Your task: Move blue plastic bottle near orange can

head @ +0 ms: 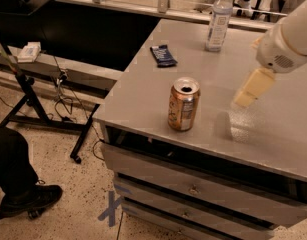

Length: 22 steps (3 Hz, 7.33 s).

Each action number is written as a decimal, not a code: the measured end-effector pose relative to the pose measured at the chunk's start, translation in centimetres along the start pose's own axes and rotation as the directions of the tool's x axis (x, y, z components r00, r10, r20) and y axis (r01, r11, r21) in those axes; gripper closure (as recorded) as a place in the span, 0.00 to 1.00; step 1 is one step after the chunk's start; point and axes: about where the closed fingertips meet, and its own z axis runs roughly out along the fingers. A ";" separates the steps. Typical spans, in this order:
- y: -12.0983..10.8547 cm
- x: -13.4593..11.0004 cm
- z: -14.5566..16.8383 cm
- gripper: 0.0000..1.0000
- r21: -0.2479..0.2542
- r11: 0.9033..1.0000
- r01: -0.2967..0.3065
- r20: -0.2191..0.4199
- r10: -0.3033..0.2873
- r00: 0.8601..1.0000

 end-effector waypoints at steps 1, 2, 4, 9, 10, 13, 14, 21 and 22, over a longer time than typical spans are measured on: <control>-4.3 -0.6 2.8 0.00 0.067 0.994 -0.080 0.091 0.074 0.993; -9.0 -1.2 4.6 0.00 0.135 0.979 -0.154 0.183 0.129 0.975; -13.0 -1.0 4.5 0.00 0.103 0.950 -0.294 0.337 0.245 0.909; -25.5 -6.9 8.1 0.00 0.282 0.822 -0.494 0.733 0.148 0.664; -27.7 -7.7 8.8 0.00 0.221 0.804 -0.552 0.769 0.204 0.605; -28.4 -7.6 10.0 0.62 0.044 0.781 -0.623 0.795 0.351 0.494; -25.1 -8.1 9.4 0.85 -0.033 0.808 -0.588 0.784 0.386 0.486; -19.0 -10.3 6.1 1.00 -0.175 0.887 -0.428 0.806 0.379 0.455; -16.2 -14.0 0.8 1.00 -0.106 0.956 -0.273 0.874 0.220 0.433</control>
Offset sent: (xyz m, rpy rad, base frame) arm 0.1551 -0.0326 -0.0023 0.2567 -0.2793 -0.2073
